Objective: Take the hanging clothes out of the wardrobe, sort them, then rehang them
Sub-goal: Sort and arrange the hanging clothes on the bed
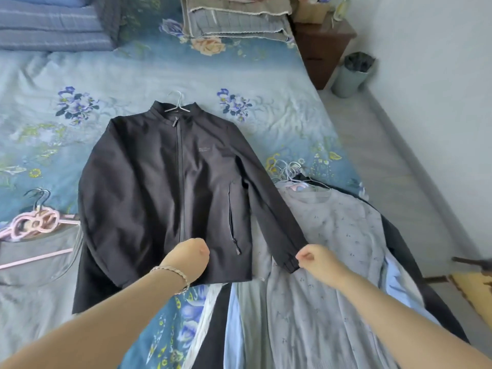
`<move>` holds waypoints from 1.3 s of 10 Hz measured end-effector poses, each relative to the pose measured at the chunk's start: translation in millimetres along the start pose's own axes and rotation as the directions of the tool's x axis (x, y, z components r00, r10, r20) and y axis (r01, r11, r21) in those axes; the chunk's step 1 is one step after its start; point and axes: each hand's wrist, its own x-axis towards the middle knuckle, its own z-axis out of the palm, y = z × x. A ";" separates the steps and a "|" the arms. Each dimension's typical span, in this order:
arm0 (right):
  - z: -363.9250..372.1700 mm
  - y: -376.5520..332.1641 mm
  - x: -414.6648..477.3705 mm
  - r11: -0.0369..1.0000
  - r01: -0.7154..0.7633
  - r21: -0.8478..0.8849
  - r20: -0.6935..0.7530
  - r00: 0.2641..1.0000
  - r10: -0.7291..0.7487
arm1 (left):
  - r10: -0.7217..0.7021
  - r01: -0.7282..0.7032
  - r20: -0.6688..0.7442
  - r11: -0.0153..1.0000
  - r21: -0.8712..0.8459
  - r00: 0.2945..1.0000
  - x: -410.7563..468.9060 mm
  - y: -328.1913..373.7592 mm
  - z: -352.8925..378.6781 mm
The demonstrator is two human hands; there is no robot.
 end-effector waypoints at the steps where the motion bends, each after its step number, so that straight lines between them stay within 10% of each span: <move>1: -33.8 41.7 -1.8 0.998 -0.041 -0.047 -0.065 0.997 0.038 | 0.049 -0.064 0.090 0.983 0.172 0.995 -19.6 18.7 29.7; 6: -138.8 131.4 222.5 0.934 -0.033 -0.355 -0.283 0.956 -0.074 | 0.022 0.007 -0.158 0.983 0.185 0.987 71.3 142.9 133.6; 8: -122.9 126.6 276.9 0.896 -0.110 -0.430 -0.162 0.986 0.044 | -0.021 0.032 -0.180 0.998 0.058 0.984 90.8 131.5 145.5; 10: -124.7 145.2 284.1 0.920 -0.175 -0.350 -0.129 0.982 0.138 | -0.113 0.124 -0.185 0.991 0.052 0.976 74.1 106.2 138.4; 13: -163.8 112.8 169.7 0.995 0.066 0.080 -0.555 0.832 -0.010 | -0.095 0.090 -0.214 0.995 -0.034 0.972 7.9 108.1 101.4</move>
